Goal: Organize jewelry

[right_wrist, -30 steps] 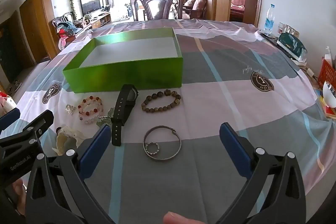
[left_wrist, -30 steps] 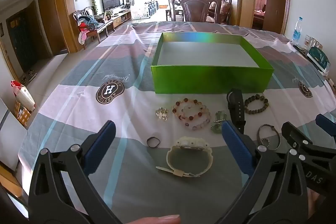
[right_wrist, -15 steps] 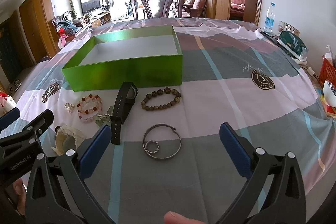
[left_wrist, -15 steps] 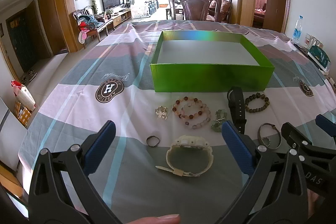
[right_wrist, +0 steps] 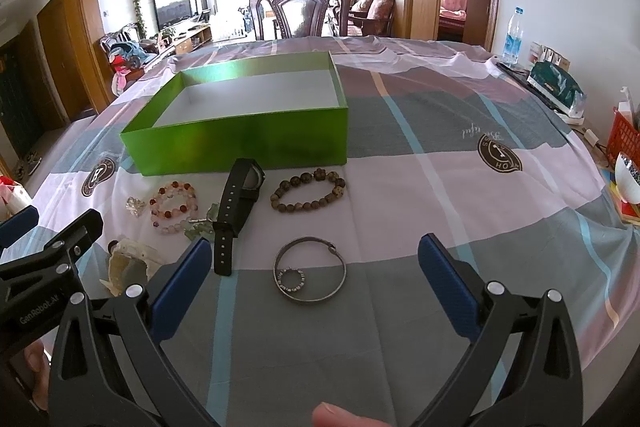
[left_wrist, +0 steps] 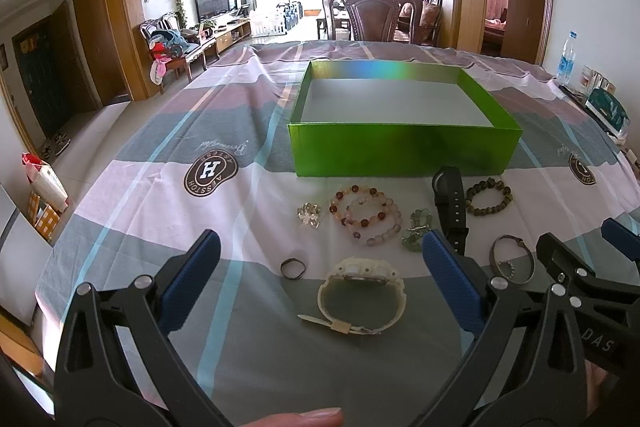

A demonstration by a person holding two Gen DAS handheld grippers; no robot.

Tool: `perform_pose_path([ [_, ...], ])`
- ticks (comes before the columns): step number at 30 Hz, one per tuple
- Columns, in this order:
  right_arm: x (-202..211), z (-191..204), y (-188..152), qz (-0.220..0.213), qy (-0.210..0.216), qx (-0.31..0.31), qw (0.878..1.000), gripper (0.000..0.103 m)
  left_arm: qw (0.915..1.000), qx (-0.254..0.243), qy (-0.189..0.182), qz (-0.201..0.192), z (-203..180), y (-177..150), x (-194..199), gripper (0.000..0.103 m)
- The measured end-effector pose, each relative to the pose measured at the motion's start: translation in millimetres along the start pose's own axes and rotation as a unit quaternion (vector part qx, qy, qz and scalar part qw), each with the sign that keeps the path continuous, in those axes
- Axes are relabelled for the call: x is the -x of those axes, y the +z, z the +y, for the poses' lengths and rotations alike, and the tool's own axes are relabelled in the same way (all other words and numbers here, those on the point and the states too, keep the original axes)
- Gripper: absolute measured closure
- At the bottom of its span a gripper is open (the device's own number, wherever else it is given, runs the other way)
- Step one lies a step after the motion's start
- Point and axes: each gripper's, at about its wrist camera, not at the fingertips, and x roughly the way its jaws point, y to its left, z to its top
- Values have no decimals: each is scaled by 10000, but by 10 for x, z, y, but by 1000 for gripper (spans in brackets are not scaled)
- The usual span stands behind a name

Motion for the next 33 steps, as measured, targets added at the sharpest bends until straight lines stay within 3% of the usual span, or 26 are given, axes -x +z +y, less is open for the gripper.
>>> perform_pose_path([
  [33, 79, -1, 29, -17, 23, -1, 10000, 3, 10000, -9, 10, 2, 59, -14, 75, 3],
])
